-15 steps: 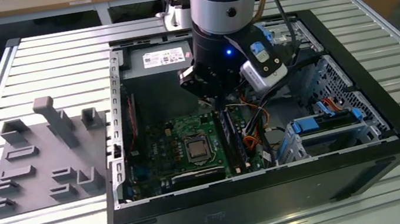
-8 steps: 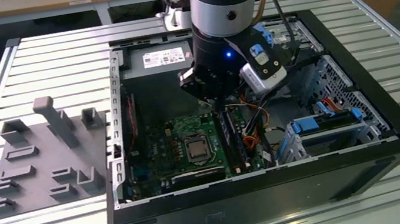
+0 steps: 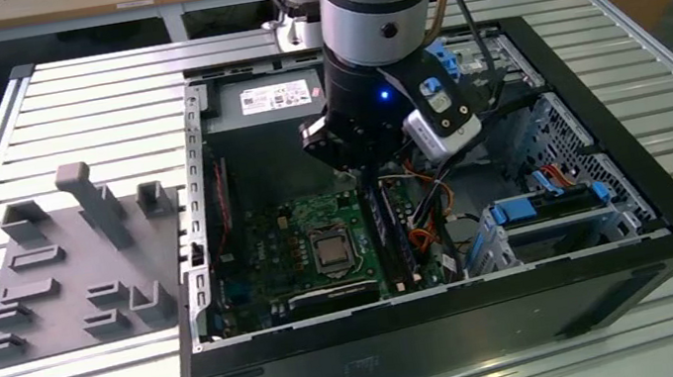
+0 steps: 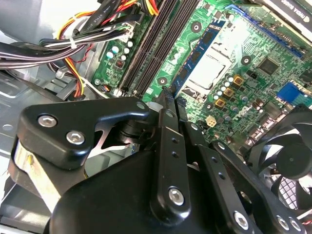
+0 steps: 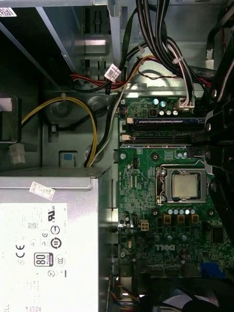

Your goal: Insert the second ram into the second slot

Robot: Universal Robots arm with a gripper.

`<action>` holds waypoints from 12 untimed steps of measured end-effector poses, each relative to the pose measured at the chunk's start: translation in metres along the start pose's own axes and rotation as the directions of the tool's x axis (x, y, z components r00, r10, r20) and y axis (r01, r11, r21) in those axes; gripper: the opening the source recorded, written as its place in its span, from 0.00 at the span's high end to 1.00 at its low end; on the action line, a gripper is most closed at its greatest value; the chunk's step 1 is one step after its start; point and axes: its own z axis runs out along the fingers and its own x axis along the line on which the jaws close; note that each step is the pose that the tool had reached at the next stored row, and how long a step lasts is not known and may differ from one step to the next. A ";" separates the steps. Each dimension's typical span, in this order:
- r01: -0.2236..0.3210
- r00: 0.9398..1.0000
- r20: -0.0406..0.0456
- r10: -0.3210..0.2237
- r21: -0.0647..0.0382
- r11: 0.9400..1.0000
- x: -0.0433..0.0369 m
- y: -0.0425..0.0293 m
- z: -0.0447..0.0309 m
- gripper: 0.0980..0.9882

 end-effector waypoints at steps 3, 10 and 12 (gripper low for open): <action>0.000 1.000 0.000 0.000 0.000 1.000 0.0000 0.0000 0.0010 0.96; 0.000 1.000 -0.001 0.000 0.000 1.000 0.0000 -0.0001 0.0030 0.96; 0.000 1.000 -0.001 0.000 0.000 1.000 0.0000 -0.0001 0.0036 0.96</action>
